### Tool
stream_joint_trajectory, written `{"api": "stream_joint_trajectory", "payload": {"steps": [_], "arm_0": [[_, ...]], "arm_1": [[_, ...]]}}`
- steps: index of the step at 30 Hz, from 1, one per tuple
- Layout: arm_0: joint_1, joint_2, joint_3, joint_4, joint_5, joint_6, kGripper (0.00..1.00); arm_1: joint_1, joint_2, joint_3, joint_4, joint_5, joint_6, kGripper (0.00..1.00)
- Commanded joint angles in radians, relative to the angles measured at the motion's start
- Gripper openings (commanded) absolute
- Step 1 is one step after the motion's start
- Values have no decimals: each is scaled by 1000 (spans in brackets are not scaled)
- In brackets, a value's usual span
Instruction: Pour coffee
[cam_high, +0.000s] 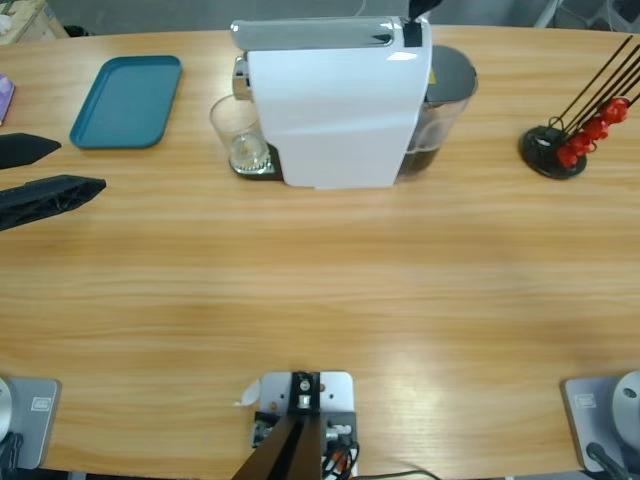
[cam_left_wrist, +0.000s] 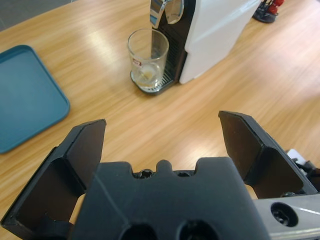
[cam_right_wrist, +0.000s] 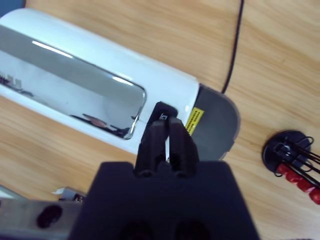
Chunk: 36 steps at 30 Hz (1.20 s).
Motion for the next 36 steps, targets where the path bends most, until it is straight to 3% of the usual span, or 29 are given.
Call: {"api": "stream_joint_trajectory", "payload": {"steps": [1, 36], "arm_0": [[-9, 25, 35, -8, -14, 9, 987], [-9, 31, 43, -9, -14, 7, 987]], "arm_1": [[-6, 3, -7, 34, -24, -9, 0], [-1, 55, 17, 23, 21, -18, 0]]}}
